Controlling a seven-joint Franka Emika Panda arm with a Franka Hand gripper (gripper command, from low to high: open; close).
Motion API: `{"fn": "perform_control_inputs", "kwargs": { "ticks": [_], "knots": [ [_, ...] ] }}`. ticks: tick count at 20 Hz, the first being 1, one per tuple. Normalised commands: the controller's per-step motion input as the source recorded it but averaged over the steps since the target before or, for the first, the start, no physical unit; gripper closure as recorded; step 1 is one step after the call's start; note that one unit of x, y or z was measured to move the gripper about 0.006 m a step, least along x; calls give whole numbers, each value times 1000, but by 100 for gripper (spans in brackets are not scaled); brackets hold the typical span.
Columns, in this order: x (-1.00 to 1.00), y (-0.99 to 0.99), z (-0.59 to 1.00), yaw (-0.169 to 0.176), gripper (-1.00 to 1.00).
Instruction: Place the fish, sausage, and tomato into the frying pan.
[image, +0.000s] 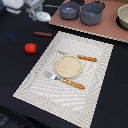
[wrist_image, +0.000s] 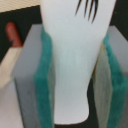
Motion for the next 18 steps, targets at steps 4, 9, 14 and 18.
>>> {"fn": "perform_control_inputs", "kwargs": {
  "ticks": [4, 9, 14, 18],
  "knots": [
    [302, 1000, 110, 10, 100],
    [319, 1000, 1, 10, 100],
    [346, 991, -18, 6, 100],
    [414, 959, -164, 1, 100]
  ]
}}
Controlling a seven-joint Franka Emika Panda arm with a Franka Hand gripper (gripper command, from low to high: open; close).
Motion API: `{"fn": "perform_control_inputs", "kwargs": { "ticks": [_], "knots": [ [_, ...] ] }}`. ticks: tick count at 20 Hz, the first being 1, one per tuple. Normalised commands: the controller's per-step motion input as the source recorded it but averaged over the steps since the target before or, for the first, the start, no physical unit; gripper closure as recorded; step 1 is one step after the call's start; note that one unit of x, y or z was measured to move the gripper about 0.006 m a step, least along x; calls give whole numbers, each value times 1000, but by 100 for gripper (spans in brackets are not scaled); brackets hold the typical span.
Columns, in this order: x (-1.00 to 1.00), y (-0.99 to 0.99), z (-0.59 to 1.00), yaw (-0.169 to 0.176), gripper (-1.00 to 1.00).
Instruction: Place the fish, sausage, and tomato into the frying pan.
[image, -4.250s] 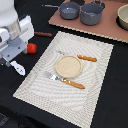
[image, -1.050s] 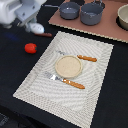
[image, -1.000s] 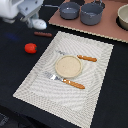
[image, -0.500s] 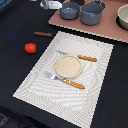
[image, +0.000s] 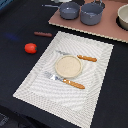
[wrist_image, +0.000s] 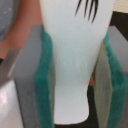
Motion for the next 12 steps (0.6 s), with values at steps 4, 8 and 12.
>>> {"fn": "perform_control_inputs", "kwargs": {
  "ticks": [4, 8, 12],
  "knots": [
    [409, 954, -259, 6, 100],
    [259, 849, -453, 18, 100],
    [64, 642, -506, 27, 100]
  ]
}}
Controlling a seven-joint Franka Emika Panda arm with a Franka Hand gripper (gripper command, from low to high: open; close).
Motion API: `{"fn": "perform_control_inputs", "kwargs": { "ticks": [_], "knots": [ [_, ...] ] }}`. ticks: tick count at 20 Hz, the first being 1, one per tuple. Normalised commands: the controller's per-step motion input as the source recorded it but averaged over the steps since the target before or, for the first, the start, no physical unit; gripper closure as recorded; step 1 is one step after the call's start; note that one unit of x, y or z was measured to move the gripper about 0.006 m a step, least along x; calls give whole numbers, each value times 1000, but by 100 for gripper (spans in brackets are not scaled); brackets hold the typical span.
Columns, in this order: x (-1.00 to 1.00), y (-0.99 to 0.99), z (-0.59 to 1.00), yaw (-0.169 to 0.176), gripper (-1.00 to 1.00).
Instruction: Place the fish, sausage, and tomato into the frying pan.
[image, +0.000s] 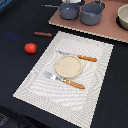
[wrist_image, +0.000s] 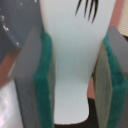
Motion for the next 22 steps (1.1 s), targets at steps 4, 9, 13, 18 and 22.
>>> {"fn": "perform_control_inputs", "kwargs": {
  "ticks": [4, 9, 13, 18, 22],
  "knots": [
    [-54, 309, -252, 27, -100],
    [-195, 25, 270, 10, -100],
    [-334, -219, 573, 0, -100],
    [-323, -889, 599, 0, -100],
    [-183, -1000, 498, 0, -100]
  ]
}}
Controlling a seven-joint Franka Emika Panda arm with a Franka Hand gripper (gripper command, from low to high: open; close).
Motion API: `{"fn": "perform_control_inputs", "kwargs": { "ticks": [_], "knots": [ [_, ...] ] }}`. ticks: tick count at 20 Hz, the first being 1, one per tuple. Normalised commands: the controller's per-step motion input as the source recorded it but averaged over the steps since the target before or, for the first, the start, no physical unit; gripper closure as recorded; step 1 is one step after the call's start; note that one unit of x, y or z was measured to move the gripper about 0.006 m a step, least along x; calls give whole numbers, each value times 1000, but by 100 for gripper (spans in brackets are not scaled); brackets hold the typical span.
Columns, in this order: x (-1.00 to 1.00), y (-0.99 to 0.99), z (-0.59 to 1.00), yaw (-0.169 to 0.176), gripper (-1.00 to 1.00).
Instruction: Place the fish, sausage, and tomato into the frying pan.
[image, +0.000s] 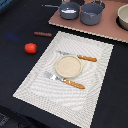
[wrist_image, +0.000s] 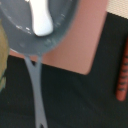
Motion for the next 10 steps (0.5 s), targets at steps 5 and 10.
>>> {"fn": "perform_control_inputs", "kwargs": {
  "ticks": [5, 10],
  "knots": [
    [-153, -1000, 288, 0, -100],
    [-65, -1000, 64, 0, -100]
  ]
}}
